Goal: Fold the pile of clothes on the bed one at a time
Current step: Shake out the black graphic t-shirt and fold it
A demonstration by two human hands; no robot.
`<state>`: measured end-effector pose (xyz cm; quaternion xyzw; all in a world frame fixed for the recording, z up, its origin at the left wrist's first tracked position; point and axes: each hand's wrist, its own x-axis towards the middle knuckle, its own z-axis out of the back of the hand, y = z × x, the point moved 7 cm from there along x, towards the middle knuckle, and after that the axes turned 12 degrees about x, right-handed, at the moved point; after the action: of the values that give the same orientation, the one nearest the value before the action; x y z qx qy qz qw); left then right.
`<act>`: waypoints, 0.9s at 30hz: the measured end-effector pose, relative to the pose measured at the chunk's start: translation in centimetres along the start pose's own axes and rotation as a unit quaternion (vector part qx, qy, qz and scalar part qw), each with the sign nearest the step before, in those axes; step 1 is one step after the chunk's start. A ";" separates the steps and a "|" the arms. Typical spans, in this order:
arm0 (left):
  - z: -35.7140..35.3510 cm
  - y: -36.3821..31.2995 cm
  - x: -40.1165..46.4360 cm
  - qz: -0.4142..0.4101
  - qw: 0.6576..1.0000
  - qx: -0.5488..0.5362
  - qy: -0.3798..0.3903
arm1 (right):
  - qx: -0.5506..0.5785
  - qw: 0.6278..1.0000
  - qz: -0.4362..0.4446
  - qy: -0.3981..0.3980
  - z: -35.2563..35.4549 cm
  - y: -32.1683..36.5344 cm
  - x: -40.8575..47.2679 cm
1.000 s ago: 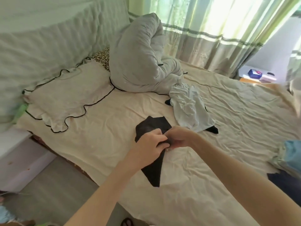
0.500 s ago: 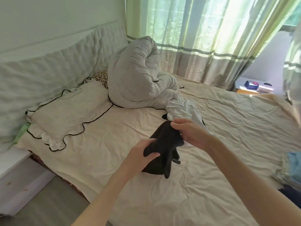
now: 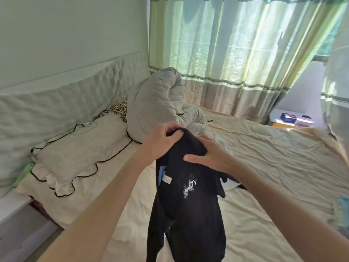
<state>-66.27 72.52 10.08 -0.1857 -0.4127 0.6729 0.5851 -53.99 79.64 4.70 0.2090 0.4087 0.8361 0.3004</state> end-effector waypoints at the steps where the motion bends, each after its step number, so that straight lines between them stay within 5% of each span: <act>1: 0.4 -0.6 0.3 -0.013 1.000 0.008 0.000 | 0.057 0.997 0.026 -0.033 0.2 0.4 0.1; 4: 1.0 -1.1 0.7 -0.041 0.997 0.041 0.048 | 0.234 0.965 0.036 -0.112 1.6 0.5 0.4; 7: 0.5 0.9 -0.1 -0.016 0.990 0.046 0.134 | 0.343 0.935 -0.002 -0.088 2.4 1.1 1.1; 10: -0.1 4.2 -1.6 0.016 0.989 0.087 0.120 | 0.428 0.902 -0.033 -0.052 3.8 1.5 1.8; 15: 0.6 6.3 -1.2 0.082 0.994 -0.045 0.062 | 0.369 0.925 -0.085 -0.033 4.1 0.7 2.6; 19: 1.8 5.7 0.1 0.091 0.995 -0.018 0.029 | 0.339 0.930 -0.128 -0.053 3.0 -1.7 2.3; 24: 1.1 3.2 1.4 0.056 0.994 0.080 0.048 | 0.316 0.947 -0.059 0.020 -0.1 0.6 1.9; 27: 0.5 2.1 1.6 0.036 0.994 0.066 0.074 | 0.246 0.969 -0.006 -0.028 -0.1 2.0 2.4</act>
<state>-68.35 73.95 9.18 -0.2106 -0.3157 0.7041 0.6001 -56.49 80.20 6.54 0.2977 0.5944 0.7017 0.2561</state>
